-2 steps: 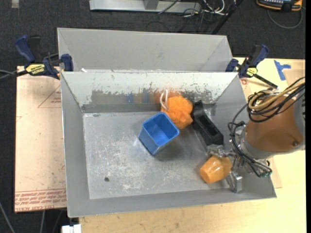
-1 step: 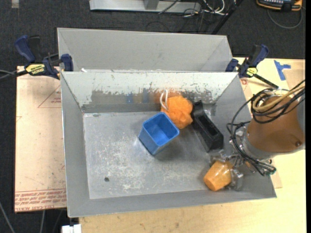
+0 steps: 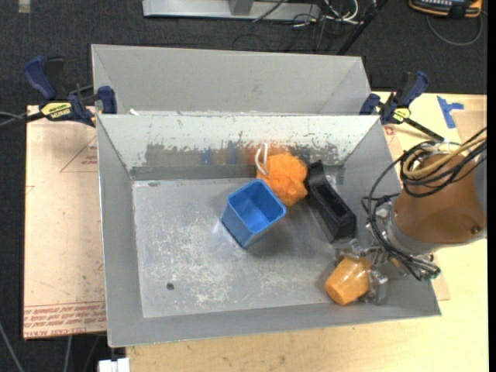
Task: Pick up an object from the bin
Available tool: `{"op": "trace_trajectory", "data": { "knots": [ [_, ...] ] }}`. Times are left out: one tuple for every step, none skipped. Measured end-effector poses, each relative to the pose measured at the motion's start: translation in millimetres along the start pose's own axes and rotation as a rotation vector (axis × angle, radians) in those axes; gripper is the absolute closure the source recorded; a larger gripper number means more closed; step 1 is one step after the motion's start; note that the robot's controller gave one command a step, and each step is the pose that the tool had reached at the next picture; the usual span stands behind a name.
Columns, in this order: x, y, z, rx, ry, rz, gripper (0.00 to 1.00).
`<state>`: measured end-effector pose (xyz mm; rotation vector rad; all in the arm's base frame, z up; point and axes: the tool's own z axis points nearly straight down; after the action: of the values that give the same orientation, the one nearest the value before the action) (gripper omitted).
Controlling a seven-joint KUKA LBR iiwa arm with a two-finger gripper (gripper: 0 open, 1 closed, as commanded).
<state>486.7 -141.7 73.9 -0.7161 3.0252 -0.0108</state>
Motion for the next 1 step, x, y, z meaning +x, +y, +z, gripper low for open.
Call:
{"op": "trace_trajectory", "data": {
  "knots": [
    [0.0, 0.5, -2.8, -0.001, 0.001, 0.000, 1.00]
  ]
}}
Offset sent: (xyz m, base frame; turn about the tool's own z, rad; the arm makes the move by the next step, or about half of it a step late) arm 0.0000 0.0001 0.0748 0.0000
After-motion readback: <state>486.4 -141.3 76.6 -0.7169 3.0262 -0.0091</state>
